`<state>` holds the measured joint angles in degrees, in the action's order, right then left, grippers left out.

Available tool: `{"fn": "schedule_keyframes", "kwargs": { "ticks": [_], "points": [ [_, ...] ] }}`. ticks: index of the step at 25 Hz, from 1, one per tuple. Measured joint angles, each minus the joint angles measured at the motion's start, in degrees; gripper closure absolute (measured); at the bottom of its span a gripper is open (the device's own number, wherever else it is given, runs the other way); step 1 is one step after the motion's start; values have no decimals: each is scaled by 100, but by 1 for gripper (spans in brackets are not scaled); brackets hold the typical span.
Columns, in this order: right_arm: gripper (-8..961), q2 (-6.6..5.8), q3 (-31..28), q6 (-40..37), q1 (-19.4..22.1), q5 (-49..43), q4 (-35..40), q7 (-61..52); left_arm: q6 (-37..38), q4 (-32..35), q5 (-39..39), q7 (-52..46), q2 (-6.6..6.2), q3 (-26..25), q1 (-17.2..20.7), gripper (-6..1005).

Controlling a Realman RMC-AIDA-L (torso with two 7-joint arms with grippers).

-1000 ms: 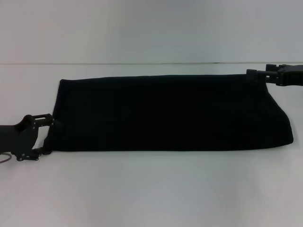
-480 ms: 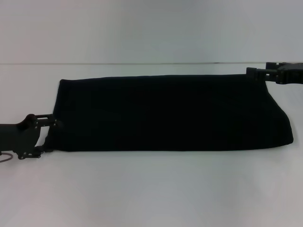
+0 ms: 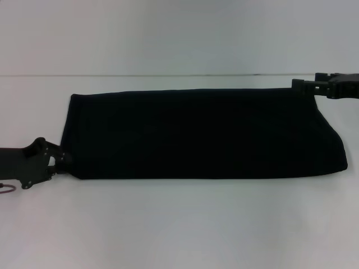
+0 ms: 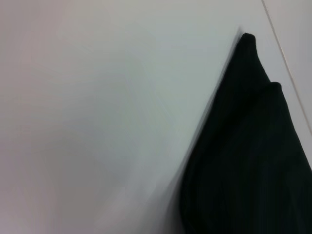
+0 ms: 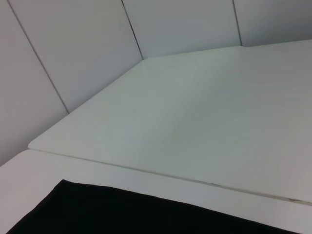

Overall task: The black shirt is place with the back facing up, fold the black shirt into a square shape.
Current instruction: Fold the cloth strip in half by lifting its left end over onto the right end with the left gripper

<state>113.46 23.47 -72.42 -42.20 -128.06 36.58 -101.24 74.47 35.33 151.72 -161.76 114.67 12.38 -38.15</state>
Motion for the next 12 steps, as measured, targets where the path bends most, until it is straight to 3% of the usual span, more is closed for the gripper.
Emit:
{"fn": "schedule_keyframes", "kwargs": {
  "ticks": [4, 6, 12],
  "points": [
    [28, 0, -4, 9, -8, 0, 0, 0, -93, 0, 20, 107, 8, 104, 14, 545],
    [28, 0, -6, 25, -10, 0, 1, 0, -131, 0, 39, 157, 11, 139, 14, 787],
    [28, 0, 4, 67, -9, 0, 5, 0, -154, 0, 38, 216, 11, 147, 22, 907]
  ]
}}
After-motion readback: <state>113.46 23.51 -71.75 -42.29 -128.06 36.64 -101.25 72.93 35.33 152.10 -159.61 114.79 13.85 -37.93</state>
